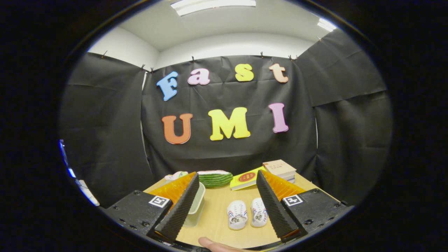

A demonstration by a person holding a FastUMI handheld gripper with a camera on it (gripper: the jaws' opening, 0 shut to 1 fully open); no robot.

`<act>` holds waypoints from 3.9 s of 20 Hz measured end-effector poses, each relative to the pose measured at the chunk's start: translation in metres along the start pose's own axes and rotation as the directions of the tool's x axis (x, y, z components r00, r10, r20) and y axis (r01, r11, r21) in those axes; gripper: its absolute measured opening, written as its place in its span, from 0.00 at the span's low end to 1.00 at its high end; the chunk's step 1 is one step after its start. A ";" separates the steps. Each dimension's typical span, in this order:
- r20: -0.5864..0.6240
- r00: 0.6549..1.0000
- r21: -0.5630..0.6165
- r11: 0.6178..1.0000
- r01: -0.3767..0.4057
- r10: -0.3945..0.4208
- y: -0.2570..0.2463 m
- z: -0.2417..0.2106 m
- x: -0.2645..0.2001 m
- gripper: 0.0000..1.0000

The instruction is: Open the storage box then place both shoes into the box .Put the left shoe in first, then the right shoe, with the right side of both shoes facing outward in a uniform manner.

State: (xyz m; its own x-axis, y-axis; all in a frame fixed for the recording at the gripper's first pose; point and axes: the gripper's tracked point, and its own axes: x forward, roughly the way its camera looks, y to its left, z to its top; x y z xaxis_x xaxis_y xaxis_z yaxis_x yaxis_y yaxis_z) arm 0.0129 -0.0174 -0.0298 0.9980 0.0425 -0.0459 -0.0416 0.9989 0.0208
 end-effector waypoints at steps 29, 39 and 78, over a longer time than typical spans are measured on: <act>-0.357 0.497 0.837 0.507 -0.205 0.791 0.094 -0.227 0.233 1.00; -0.203 0.180 0.972 0.220 -0.080 0.963 0.135 -0.242 0.245 0.96; -0.311 0.247 0.899 0.368 -0.236 0.918 0.392 -0.107 0.235 0.46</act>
State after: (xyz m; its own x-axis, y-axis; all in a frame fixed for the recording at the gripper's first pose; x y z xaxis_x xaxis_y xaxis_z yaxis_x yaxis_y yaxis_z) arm 0.2258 0.3866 -0.1393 0.1939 0.9332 -0.3027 -0.2088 0.3407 0.9167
